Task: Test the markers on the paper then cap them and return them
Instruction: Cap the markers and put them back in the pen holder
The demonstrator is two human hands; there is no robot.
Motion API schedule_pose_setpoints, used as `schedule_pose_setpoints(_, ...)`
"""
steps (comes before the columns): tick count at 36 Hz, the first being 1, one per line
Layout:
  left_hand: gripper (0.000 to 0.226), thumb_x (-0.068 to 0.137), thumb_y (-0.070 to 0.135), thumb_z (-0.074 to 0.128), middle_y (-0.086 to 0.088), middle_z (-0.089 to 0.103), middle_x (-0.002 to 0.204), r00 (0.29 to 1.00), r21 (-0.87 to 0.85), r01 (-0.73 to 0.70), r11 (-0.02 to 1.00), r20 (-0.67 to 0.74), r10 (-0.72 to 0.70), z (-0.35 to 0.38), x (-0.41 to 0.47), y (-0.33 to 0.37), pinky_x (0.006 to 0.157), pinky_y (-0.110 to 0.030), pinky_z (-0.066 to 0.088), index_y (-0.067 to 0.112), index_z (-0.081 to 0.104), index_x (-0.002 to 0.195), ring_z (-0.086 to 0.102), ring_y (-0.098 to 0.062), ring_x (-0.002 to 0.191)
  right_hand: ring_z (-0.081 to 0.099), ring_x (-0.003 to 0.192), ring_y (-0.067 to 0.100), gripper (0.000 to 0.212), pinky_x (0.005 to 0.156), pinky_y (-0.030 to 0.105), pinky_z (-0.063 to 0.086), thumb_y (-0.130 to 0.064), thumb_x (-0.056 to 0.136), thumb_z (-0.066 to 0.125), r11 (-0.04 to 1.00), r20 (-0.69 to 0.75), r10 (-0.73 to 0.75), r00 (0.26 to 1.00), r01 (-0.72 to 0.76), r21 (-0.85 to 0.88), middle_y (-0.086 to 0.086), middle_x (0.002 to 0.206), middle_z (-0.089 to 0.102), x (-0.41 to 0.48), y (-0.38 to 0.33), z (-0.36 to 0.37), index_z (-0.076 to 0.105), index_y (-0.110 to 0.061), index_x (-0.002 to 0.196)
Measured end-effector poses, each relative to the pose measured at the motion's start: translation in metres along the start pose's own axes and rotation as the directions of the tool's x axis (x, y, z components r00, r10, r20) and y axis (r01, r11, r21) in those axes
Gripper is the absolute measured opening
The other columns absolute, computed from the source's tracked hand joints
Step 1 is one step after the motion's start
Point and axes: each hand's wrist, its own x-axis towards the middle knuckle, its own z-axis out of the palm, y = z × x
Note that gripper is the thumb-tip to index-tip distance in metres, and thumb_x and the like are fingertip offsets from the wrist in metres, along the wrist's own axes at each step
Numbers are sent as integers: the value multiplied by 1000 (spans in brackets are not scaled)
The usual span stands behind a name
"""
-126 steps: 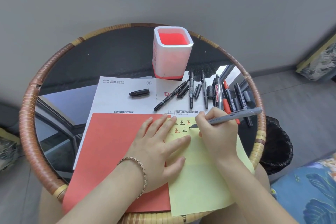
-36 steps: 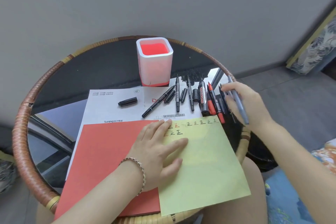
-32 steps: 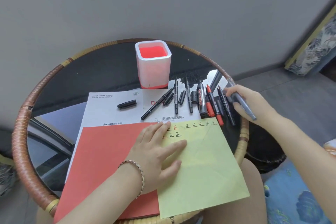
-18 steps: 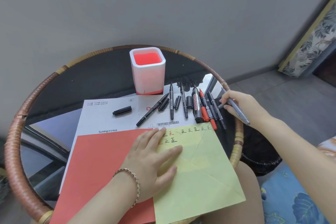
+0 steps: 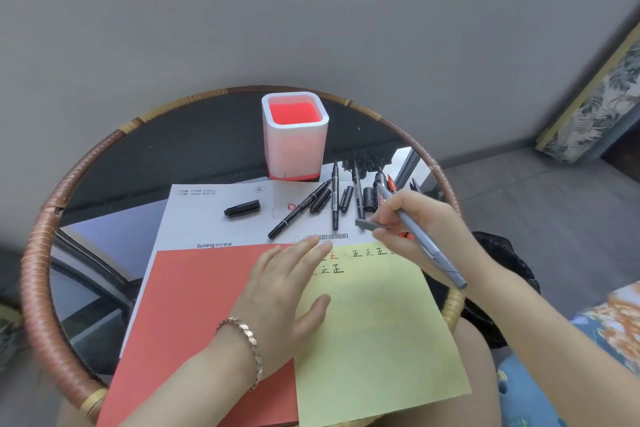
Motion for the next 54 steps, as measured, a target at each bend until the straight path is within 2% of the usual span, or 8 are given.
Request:
schedule_pose_setpoints(12, 22, 89, 28, 50, 8, 71, 78, 941, 119, -96, 988, -311, 129, -28, 10, 10, 79, -30, 44, 18, 65, 101, 57, -7, 74, 65, 67, 5, 17, 65, 13, 50, -7, 73, 72, 948, -13, -7, 1000, 11, 317, -2, 73, 65, -10, -45, 50, 58, -16, 73)
schedule_pose_setpoints(18, 10, 80, 22, 66, 19, 69, 80, 905, -360, 217, 907, -273, -325, -43, 11, 21, 74, -5, 41, 31, 65, 83, 60, 4, 78, 69, 72, 13, 66, 73, 30, 53, -81, 55, 56, 811, -35, 271, 962, -208, 546, -2, 76, 73, -7, -38, 49, 59, -26, 91)
schedule_pose_setpoints(21, 24, 76, 4, 71, 24, 70, 76, 842, -611, 342, 714, -139, -522, -44, 13, 22, 69, -4, 44, 28, 67, 76, 63, 7, 71, 69, 71, 18, 45, 70, 25, 54, -57, 84, 44, 736, -71, 274, 959, -162, 658, 6, 66, 71, -13, -42, 46, 60, -16, 90)
schedule_pose_setpoints(24, 25, 76, 1, 70, 18, 72, 72, 821, -707, 371, 603, -54, -569, -46, 15, 22, 66, -8, 48, 26, 68, 74, 65, 3, 69, 64, 55, 17, 50, 61, 20, 52, -48, 78, 38, 611, -64, 383, 921, -201, 766, 8, 51, 63, -18, -45, 43, 66, -6, 78)
schedule_pose_setpoints(29, 27, 76, -1, 69, 11, 73, 73, 823, -771, 369, 518, 13, -567, -48, 14, 25, 70, -13, 52, 26, 69, 71, 67, -4, 72, 58, 49, 15, 50, 61, 19, 51, -47, 75, 40, 636, -86, 409, 908, -216, 741, 7, 44, 57, -17, -49, 44, 73, -12, 62)
schedule_pose_setpoints(40, 34, 76, -1, 68, 10, 74, 73, 847, -778, 380, 501, 75, -527, -49, 13, 27, 70, -13, 51, 30, 71, 65, 68, -4, 73, 61, 54, 13, 58, 65, 20, 52, -71, 71, 51, 682, -73, 323, 944, -179, 709, 5, 47, 61, -20, -46, 47, 75, -18, 69)
schedule_pose_setpoints(45, 35, 73, 7, 72, 10, 74, 78, 880, -761, 346, 548, 60, -472, -47, 12, 30, 72, -17, 52, 41, 73, 72, 67, -7, 74, 61, 54, 14, 40, 64, 18, 50, -37, 81, 43, 690, -41, 309, 950, -194, 697, 8, 47, 59, -21, -45, 49, 73, -17, 65)
schedule_pose_setpoints(54, 24, 63, 28, 72, 13, 72, 79, 920, -731, 239, 639, -39, -389, -45, 15, 31, 69, -11, 48, 49, 71, 75, 65, -3, 70, 55, 45, 11, 33, 58, 14, 47, -29, 80, 42, 690, -99, 289, 952, -135, 711, 8, 40, 53, -18, -49, 56, 57, -19, 52)
